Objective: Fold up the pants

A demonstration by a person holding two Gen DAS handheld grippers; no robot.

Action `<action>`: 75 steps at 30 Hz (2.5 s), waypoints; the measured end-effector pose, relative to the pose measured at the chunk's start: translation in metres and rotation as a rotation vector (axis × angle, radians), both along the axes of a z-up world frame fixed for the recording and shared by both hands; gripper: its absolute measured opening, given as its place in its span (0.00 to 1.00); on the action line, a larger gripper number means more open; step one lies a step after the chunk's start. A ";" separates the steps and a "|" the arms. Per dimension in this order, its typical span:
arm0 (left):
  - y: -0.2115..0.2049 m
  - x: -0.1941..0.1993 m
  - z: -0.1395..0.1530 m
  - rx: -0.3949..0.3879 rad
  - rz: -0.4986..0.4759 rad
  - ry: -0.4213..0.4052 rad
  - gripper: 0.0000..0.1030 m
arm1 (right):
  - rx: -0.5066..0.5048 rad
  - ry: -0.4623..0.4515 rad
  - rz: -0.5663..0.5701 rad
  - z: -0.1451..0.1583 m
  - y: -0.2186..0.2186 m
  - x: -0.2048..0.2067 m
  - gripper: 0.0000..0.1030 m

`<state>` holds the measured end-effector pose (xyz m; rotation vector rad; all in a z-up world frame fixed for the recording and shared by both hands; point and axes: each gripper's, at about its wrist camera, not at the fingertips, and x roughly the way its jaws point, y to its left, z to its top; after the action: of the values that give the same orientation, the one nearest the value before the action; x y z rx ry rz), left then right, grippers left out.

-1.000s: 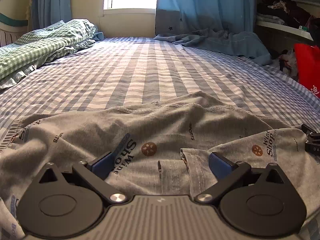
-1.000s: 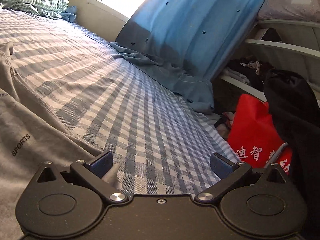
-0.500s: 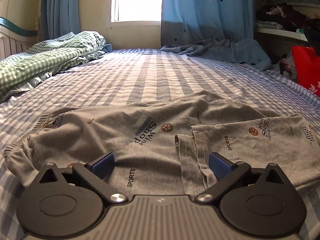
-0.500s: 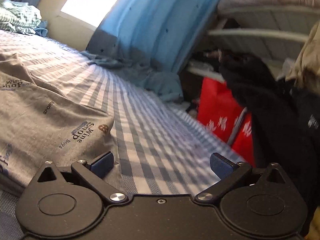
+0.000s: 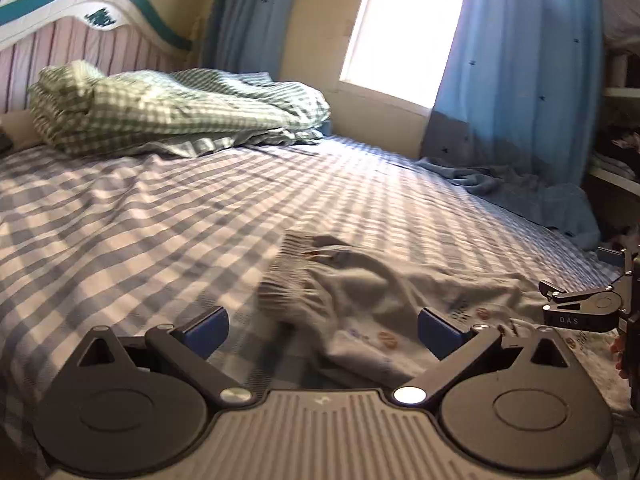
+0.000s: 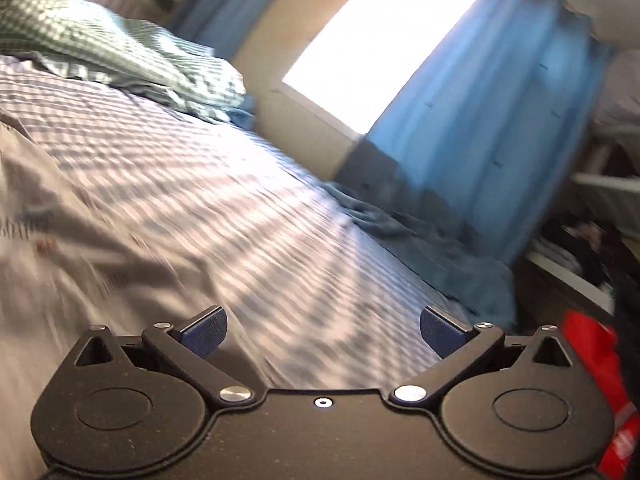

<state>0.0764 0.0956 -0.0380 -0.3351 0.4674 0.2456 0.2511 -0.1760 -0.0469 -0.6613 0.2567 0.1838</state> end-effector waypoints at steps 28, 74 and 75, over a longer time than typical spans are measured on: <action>0.037 0.024 -0.027 -0.310 -0.082 -0.066 0.99 | 0.035 -0.001 -0.196 -0.030 0.022 -0.079 0.99; -0.041 0.054 0.006 -0.003 0.027 -0.102 0.21 | 0.025 -0.122 -0.097 -0.038 0.036 -0.112 0.99; -0.041 0.054 0.006 -0.017 0.026 -0.098 0.21 | 0.025 -0.123 -0.096 -0.038 0.036 -0.112 0.99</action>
<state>0.1303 0.0550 -0.0320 -0.3682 0.3692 0.2498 0.1393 -0.1400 -0.0854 -0.6316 0.1676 0.0538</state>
